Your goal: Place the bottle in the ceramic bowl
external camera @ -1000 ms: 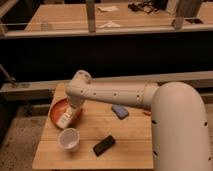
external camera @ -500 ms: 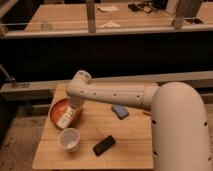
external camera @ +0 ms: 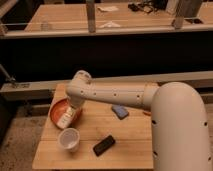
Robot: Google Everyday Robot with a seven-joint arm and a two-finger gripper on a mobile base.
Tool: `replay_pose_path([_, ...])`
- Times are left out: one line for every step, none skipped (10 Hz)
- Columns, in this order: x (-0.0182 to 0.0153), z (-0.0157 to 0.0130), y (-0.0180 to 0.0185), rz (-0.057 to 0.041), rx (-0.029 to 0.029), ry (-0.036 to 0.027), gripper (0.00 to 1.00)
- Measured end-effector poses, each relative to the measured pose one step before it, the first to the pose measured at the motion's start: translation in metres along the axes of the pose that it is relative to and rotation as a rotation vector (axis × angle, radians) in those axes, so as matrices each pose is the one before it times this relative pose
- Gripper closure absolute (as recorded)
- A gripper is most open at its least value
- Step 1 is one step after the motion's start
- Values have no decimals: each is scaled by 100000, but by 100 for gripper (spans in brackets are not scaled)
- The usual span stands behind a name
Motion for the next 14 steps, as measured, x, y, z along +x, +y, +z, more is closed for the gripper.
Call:
replay_pose_path([-5,-2,10,-38,-34,-21,69])
replay_pose_path([-6,-1,11,-46,-32,-25,69])
replay_pose_path([-8,-1,14,-35,-41,-26,69])
replay_pose_path([-16,-1,3,-59,-12,-65,69])
replay_pose_path([-6,-7,1,-62,-21,-39,69])
replay_pose_path([-5,2,13,-55,-47,-16,69])
replay_pose_path([0,-5,12,-25,-8,-24,66])
replay_pose_path([13,-8,46,-2,-19,-42,62])
replay_pose_path([-2,-12,29,-29,19,-63,61])
replay_pose_path([-19,-7,17,-53,-3,-90,61])
replay_pose_path([-11,17,33,-28,-36,-104,61])
replay_pose_path([4,-7,13,-54,-11,-14,61])
replay_pose_path([-10,2,21,-82,-22,-42,61])
replay_pose_path([9,-2,10,-115,-1,-4,61])
